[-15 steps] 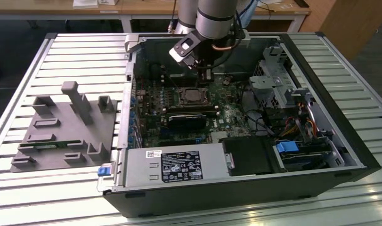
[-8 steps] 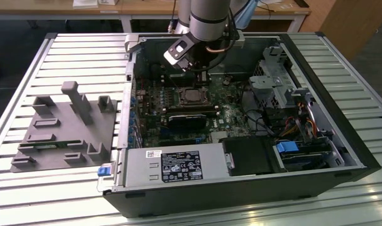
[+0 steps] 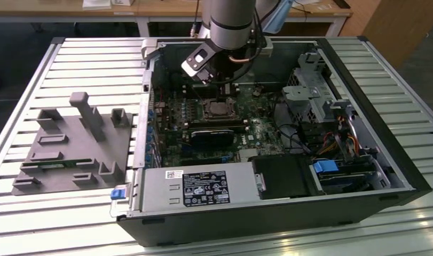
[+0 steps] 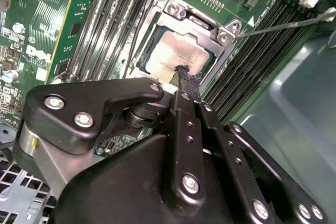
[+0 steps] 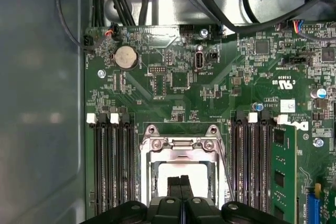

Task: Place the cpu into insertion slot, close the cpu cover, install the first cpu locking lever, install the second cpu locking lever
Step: 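Close the cpu cover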

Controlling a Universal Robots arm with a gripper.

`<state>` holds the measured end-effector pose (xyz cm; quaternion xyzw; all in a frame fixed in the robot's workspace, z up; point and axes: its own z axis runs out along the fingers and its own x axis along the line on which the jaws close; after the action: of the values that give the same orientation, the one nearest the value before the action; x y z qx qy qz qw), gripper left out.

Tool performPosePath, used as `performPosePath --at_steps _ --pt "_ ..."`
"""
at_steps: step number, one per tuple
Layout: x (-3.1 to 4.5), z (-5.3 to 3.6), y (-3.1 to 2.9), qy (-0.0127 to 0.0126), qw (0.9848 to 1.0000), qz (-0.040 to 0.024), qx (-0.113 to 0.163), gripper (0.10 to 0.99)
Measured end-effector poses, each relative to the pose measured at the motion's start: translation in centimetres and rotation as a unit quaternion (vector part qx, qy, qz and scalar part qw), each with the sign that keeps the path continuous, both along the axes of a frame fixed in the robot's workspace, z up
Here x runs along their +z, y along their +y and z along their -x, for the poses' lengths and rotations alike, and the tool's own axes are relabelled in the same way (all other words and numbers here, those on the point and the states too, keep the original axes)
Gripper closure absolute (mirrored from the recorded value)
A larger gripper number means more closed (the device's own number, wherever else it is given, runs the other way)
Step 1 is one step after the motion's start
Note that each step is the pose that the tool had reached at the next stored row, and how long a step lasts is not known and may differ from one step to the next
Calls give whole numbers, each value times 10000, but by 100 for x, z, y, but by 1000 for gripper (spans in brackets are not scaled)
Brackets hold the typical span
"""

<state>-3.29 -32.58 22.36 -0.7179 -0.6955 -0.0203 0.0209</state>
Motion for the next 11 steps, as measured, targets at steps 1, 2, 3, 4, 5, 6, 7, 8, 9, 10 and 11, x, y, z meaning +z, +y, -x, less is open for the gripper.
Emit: performPosePath --at_steps 1,2,3,4,5,6,7,8,9,10,11 --pt "-3 12 0 -8 10000 -1 0 980" --pt "-4 19 0 -13 10000 0 0 980" --pt "-4 21 0 -14 10000 -1 0 980" --pt "-4 20 0 -14 10000 0 1 980" --pt "-4 21 0 -14 10000 0 1 980" --pt "-4 21 0 -14 10000 -1 0 980" --pt "-4 21 0 -14 10000 -1 0 980" --pt "-4 21 0 -14 10000 -1 9 980" --pt "-4 22 0 -14 10000 -1 51 980" --pt "-3 22 -1 -14 9999 0 129 980" --pt "-4 22 -1 -14 9998 -1 219 980"
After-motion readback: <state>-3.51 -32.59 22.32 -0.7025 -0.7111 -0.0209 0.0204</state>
